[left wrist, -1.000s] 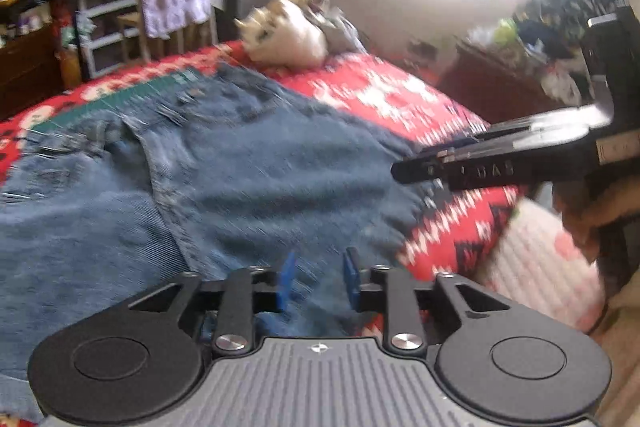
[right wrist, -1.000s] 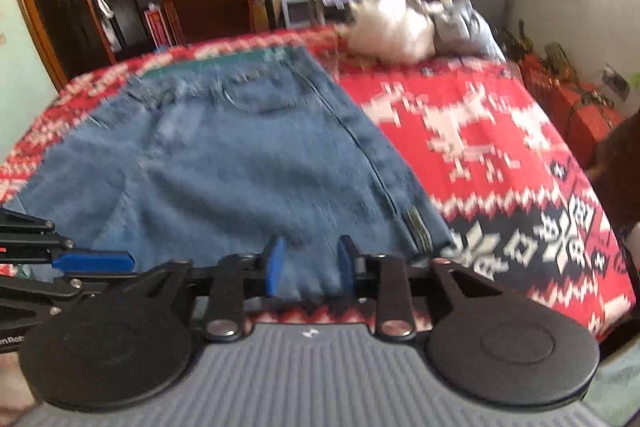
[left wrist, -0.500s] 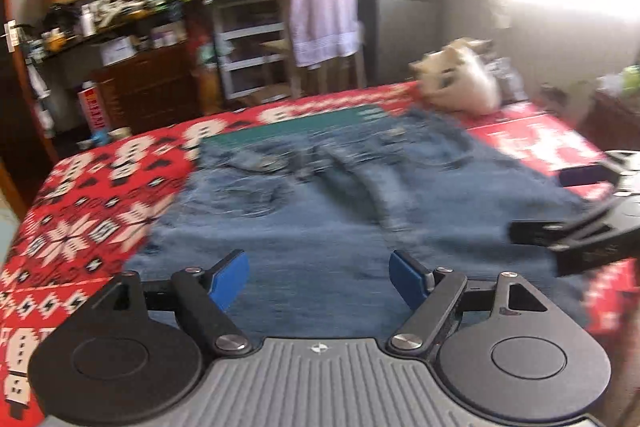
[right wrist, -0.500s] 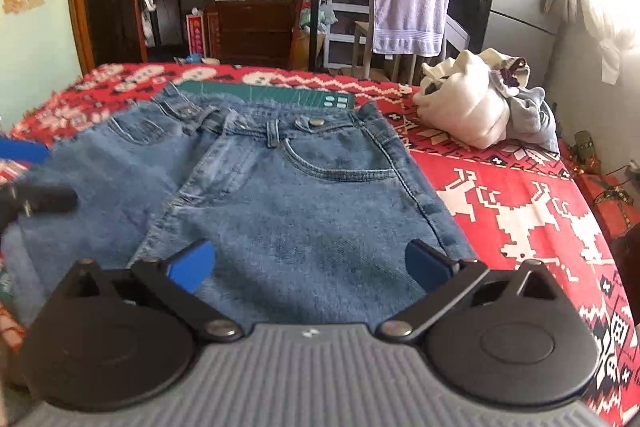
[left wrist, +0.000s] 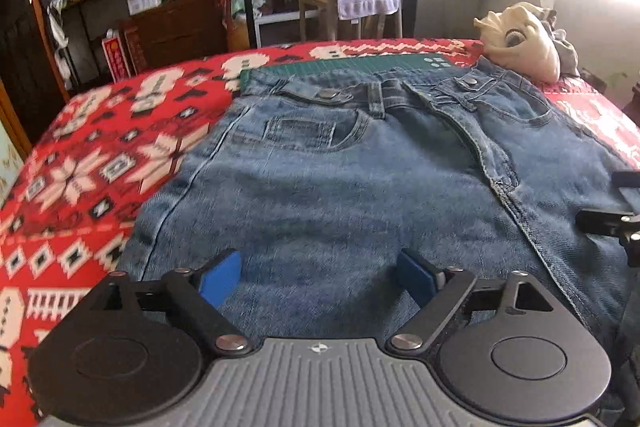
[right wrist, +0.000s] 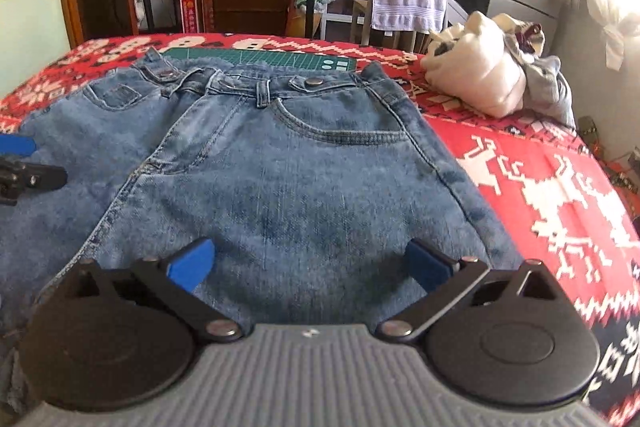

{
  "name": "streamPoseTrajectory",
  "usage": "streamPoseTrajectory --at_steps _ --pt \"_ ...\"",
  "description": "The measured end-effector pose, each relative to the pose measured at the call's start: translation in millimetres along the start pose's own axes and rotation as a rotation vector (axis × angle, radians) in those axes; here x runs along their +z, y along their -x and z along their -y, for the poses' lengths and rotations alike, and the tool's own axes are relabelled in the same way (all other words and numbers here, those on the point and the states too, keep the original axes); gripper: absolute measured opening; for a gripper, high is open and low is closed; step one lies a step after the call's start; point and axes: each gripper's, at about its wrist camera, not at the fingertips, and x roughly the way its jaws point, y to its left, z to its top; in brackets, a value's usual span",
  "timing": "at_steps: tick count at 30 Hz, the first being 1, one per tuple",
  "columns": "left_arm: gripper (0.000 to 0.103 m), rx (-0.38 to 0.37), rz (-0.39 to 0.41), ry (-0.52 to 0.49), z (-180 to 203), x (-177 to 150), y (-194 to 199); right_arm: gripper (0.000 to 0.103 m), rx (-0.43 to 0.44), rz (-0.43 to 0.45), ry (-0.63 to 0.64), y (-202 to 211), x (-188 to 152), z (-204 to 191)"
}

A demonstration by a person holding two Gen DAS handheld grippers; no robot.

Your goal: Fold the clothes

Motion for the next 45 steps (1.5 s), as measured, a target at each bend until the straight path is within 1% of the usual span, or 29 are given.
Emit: streamPoseTrajectory --at_steps 3,6,9,12,13,15,16,17,19,22,26,28,30,32,33,34,35,36,38,40,45 --pt "0.095 0.0 -0.011 0.012 -4 -6 4 0.103 0.017 0.015 -0.033 2 -6 4" --pt "0.096 -0.003 -0.015 0.019 -7 -10 8 0.103 0.018 0.026 -0.031 5 -9 4" --pt "0.1 -0.001 -0.019 0.024 -8 -12 8 0.102 0.027 0.028 -0.038 7 -9 6" --pt "0.1 -0.001 -0.036 0.03 -9 -9 8 0.102 0.024 0.017 -0.042 7 -8 5" --pt "0.099 -0.001 -0.043 0.032 -9 -7 8 0.103 0.024 0.015 -0.04 8 -8 5" --pt "0.093 0.005 -0.053 0.048 -13 -4 10 0.103 0.02 0.015 -0.038 8 -9 4" --pt "0.088 0.006 -0.053 0.064 -17 -3 12 0.103 0.016 0.017 -0.037 9 -9 3" --pt "0.085 0.007 -0.052 0.082 -21 -2 15 0.103 0.01 0.017 -0.036 9 -9 2" --pt "0.084 0.006 -0.041 0.113 -32 1 23 0.103 0.006 0.019 -0.028 8 -8 1" --pt "0.084 -0.003 -0.006 0.151 -53 6 41 0.103 0.014 0.016 -0.025 8 -8 4" --pt "0.084 0.001 -0.006 0.171 -89 5 60 0.103 -0.021 -0.01 0.016 14 5 3" --pt "0.084 0.002 -0.007 0.178 -106 1 67 0.103 -0.002 -0.006 0.035 20 16 3" --pt "0.077 -0.008 -0.012 0.19 -124 -5 71 0.103 0.045 -0.01 0.037 25 31 5" --pt "0.058 -0.027 -0.023 0.219 -138 -9 70 0.103 0.085 -0.008 0.038 28 47 5" --pt "0.052 -0.037 -0.029 0.234 -145 -12 70 0.103 0.104 0.003 0.042 29 57 4" --pt "0.044 -0.047 -0.035 0.249 -152 -14 69 0.103 0.123 0.014 0.047 29 67 3" --pt "0.039 -0.056 -0.041 0.264 -159 -16 68 0.103 0.146 0.019 0.051 28 77 1" --pt "0.037 -0.066 -0.047 0.279 -165 -18 68 0.103 0.164 0.02 0.056 26 87 -2" --pt "0.027 -0.087 -0.06 0.306 -172 -22 63 0.103 0.191 0.029 0.078 23 107 -9" --pt "0.022 -0.111 -0.081 0.298 -172 -23 57 0.103 0.211 0.043 0.127 18 126 -19" --pt "0.024 -0.145 -0.108 0.275 -169 -24 47 0.101 0.274 0.067 0.296 -2 180 -58"
